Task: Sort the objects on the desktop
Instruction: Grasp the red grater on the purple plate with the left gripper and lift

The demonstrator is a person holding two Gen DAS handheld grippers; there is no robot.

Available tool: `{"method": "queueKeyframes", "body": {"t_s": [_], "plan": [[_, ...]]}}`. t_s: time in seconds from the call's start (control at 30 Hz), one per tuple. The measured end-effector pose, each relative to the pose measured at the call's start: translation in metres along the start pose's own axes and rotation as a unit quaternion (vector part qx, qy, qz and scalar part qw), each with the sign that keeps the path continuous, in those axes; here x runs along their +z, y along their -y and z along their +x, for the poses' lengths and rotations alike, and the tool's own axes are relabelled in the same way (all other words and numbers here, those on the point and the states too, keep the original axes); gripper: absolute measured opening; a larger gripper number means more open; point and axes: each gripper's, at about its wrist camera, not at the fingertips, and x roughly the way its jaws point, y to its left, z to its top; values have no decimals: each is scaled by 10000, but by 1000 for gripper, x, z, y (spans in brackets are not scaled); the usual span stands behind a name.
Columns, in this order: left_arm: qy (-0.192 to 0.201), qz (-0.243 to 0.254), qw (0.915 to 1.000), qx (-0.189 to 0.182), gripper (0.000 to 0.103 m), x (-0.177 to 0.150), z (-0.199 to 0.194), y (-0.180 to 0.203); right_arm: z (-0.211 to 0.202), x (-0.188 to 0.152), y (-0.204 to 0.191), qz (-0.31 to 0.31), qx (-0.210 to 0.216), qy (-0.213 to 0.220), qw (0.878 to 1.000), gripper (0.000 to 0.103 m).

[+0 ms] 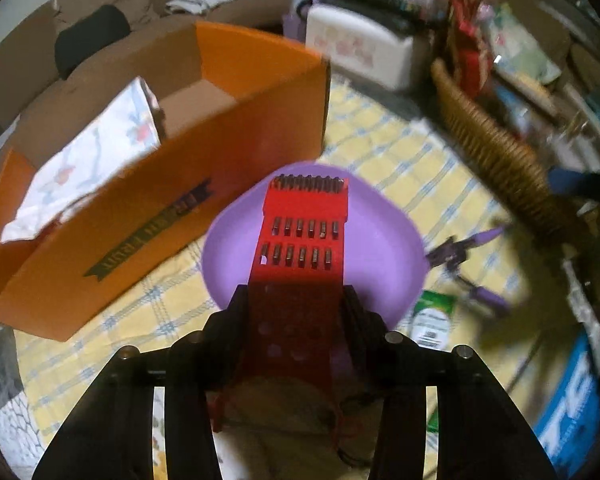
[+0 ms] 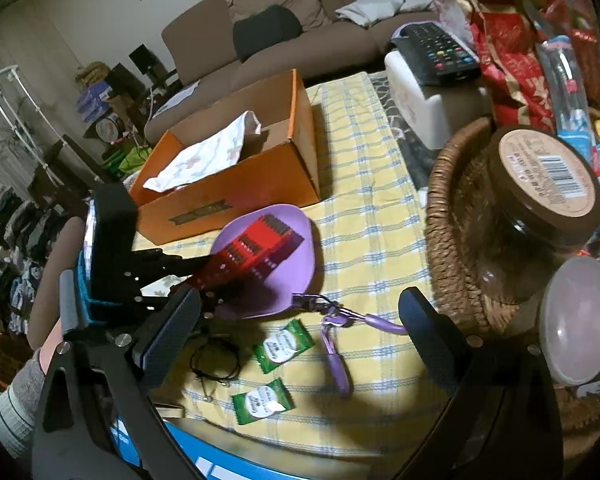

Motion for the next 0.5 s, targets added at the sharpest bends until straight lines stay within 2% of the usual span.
{"method": "queueKeyframes", "body": {"t_s": [0.03,0.13,0.27,0.33,0.43,0.5], "plan": [[132,-9,9999,-42,46,-2,-11,0,-1,-1,-1,11,103,0,9999,100],[466,156,9986,-192,46,-8,-40,0,-1,0,0,330,800,20,9962,100],[708,693,9944,-365,46,-21,-81,8,0,11,4,1018,1989,-58,9747,100],[796,926,9918,-373,46,-24,-97,7,2,21,1,1106,2362,-144,9653,100],[1001,1136,9870,-537,46,-23,-123,-4,8,33,-10,1098,2672,-362,9567,99],[1134,1274,9835,-598,46,-22,-139,-10,18,37,-19,1185,3078,-618,9420,93]]}}
